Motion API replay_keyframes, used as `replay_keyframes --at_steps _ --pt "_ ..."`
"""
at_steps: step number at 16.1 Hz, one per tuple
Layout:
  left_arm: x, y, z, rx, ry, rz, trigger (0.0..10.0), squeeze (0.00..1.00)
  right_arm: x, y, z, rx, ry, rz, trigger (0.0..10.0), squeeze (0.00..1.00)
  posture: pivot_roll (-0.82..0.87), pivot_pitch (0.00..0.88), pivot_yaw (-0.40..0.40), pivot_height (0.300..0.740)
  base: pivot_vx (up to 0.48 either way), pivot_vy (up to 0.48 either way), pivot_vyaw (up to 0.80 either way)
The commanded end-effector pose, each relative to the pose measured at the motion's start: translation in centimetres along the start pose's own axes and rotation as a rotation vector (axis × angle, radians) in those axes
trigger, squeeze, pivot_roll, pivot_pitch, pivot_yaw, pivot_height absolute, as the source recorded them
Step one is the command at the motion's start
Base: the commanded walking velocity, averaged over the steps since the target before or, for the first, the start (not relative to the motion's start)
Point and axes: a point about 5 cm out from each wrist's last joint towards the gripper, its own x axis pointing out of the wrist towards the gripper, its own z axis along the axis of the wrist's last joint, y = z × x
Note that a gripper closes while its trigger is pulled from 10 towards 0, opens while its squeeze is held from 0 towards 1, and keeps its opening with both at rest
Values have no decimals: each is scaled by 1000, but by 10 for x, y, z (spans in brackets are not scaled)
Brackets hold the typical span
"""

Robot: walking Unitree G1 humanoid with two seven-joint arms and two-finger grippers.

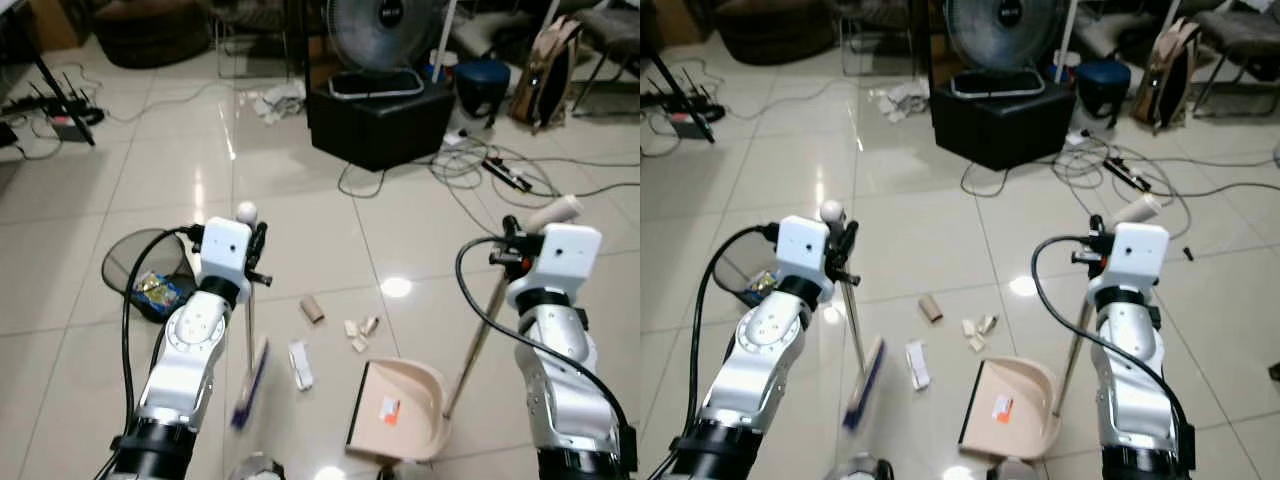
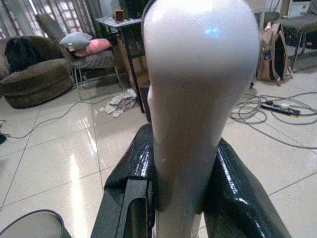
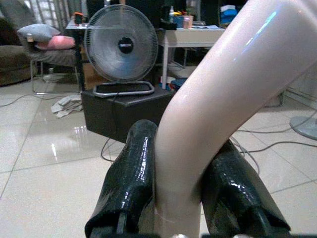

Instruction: Sweep floor

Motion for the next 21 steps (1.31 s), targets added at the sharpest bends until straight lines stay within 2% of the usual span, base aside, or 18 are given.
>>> replay_keyframes --at_steps 1,3,8,11,14,15,21 --pt "2 9 8 17 -44 37 10000 0 3 6 10 -17 -50 26 10000 0 -22 67 50 740 304 0 0" --pt "2 9 8 15 -45 39 10000 0 3 6 11 -24 -54 32 10000 0 -23 65 50 740 306 0 0" --pt "2 7 7 12 -44 37 10000 0 4 7 10 -45 -51 35 10000 0 -22 58 49 740 313 0 748" --pt "3 6 7 13 -45 33 10000 0 2 9 8 -56 -47 48 10000 0 -21 57 52 740 314 0 146" --pt "3 7 8 13 -48 34 10000 0 2 9 8 -50 -48 43 10000 0 -20 59 53 740 314 0 800" --pt "3 7 8 14 -48 34 10000 0 2 8 7 -14 -51 31 10000 0 -19 61 52 740 311 0 0" --pt "2 8 6 16 -42 37 10000 0 1 6 5 -8 -48 25 10000 0 -14 71 53 740 313 0 0"
